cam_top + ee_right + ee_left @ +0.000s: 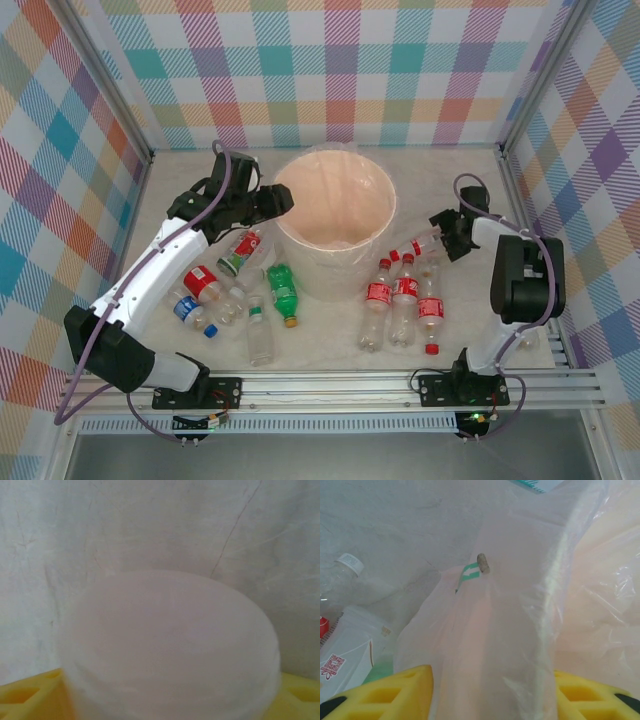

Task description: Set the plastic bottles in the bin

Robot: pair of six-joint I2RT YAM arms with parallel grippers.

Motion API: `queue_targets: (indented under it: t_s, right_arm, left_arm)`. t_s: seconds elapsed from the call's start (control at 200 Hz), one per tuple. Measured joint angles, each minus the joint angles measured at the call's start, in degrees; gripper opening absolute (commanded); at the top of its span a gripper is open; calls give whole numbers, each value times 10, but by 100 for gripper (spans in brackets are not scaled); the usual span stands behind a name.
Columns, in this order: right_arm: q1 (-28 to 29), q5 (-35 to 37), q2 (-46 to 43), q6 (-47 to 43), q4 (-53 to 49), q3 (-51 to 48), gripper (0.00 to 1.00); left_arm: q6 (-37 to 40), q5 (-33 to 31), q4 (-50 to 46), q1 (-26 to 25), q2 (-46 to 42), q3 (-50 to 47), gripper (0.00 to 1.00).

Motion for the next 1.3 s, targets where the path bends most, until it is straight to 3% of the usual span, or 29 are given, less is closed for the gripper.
queue_targets:
  t_s: [0.39,0.675,1.025,1.165,1.3]
  right_arm:
    - [-1,5,-3,-5,7,4,48]
    - [-21,27,-102,-68,-51,57,46]
    - [-21,81,-252,-221,-152,250,42]
    - [12,67,-271,-260,-164,346,42]
    - [93,44,-250,-293,-175,434,42]
  left_arm:
    - [-15,-1,46,0,19,5,39]
    - [-17,-5,68,0,34,13,38]
    - [-12,-11,77,0,45,21,37]
    - [-12,-10,86,0,51,24,37]
    - [-12,-11,90,0,54,26,36]
